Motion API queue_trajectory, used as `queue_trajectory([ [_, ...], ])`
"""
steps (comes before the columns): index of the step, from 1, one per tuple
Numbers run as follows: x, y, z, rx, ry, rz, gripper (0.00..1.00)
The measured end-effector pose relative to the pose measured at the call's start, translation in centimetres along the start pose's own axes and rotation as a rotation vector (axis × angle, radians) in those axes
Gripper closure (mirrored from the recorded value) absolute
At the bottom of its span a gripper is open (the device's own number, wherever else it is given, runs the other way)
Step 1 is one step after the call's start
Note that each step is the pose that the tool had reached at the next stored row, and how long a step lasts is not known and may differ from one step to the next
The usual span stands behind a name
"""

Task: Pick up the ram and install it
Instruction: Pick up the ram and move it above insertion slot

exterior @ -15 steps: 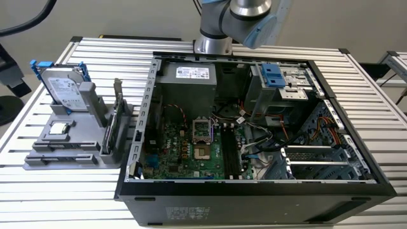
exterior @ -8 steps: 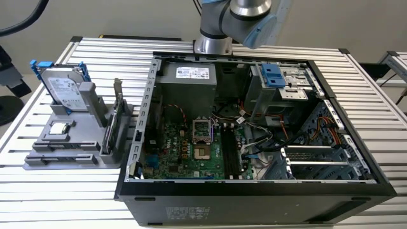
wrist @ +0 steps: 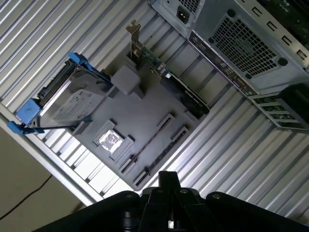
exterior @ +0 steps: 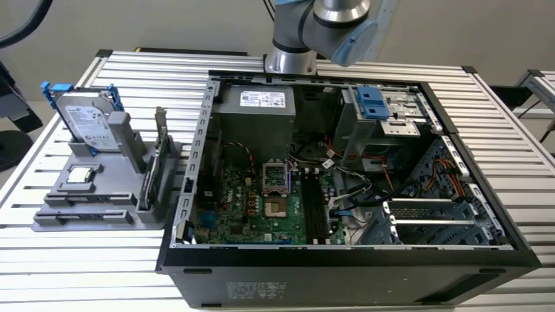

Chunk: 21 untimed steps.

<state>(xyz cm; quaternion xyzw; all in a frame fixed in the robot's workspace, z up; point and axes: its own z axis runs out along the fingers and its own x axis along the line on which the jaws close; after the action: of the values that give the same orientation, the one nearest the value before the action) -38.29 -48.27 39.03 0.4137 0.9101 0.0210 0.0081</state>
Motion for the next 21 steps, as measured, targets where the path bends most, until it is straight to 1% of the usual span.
queue_trajectory([
  [21,0.03,-0.04,0.00,-0.0005,-0.0089,0.197,1.00],
])
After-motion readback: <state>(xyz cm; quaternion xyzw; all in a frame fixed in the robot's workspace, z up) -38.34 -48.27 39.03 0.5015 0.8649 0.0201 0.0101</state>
